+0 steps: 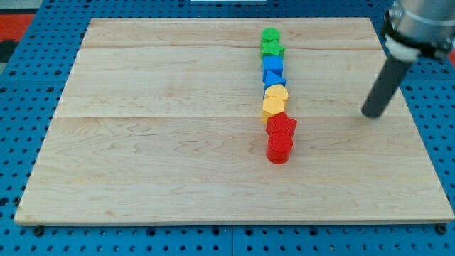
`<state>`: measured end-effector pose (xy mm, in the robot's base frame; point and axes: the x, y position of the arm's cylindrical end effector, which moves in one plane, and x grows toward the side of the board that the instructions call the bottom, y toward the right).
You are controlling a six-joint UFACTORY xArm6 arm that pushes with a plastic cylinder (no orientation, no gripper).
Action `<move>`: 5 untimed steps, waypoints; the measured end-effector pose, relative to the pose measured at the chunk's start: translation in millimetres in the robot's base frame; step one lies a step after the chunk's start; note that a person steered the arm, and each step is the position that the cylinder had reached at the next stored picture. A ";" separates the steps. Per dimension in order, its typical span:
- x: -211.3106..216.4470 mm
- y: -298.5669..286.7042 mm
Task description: Push the green star towards left
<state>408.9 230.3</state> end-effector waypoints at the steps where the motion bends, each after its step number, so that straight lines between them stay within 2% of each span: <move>1: -65.3 -5.0; 3: -110.7 -104.1; 5: -115.0 -274.9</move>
<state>293.9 -44.6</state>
